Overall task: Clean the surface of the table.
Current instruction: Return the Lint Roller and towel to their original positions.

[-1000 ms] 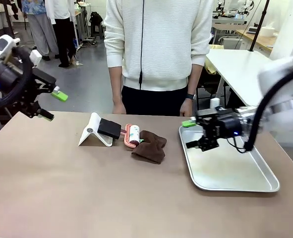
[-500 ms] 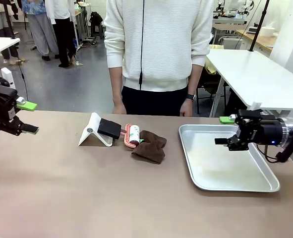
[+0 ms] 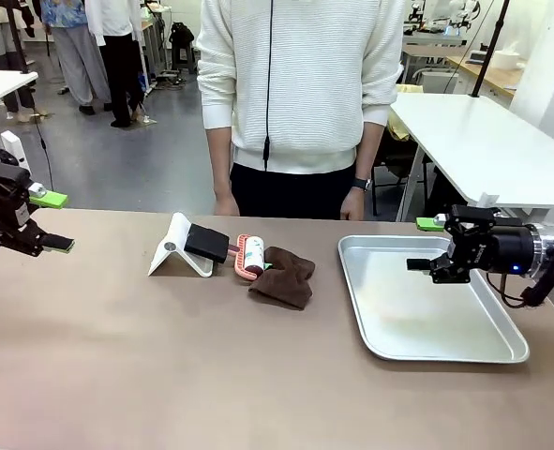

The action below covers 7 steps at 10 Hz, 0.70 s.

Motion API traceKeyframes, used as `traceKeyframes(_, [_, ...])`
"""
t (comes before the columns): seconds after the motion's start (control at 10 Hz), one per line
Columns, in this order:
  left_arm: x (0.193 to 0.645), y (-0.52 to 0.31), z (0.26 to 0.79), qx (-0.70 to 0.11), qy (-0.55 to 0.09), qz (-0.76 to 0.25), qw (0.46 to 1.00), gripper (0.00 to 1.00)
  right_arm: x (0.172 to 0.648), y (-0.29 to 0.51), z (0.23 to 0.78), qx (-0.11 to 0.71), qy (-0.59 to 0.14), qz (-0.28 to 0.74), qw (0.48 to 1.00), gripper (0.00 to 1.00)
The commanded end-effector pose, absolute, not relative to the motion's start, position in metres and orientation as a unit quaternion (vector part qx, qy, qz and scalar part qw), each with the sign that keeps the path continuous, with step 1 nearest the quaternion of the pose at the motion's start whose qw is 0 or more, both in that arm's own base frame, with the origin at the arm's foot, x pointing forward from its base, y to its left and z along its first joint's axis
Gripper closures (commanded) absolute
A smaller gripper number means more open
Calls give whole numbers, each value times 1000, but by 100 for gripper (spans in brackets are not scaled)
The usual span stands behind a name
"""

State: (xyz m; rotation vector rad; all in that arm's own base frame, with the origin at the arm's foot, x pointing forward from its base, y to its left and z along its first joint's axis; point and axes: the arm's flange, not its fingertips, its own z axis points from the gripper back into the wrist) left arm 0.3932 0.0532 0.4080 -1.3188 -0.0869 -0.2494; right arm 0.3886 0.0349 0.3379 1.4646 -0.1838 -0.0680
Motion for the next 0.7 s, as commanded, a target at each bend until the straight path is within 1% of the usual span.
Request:
traceKeyframes(0.0, [388, 51, 410, -604, -39, -112, 788, 0, 386, 35, 341, 667, -80, -21, 740, 0])
traceKeyframes(0.6, [388, 51, 410, -604, -39, -112, 788, 0, 386, 35, 341, 667, -80, -21, 740, 0])
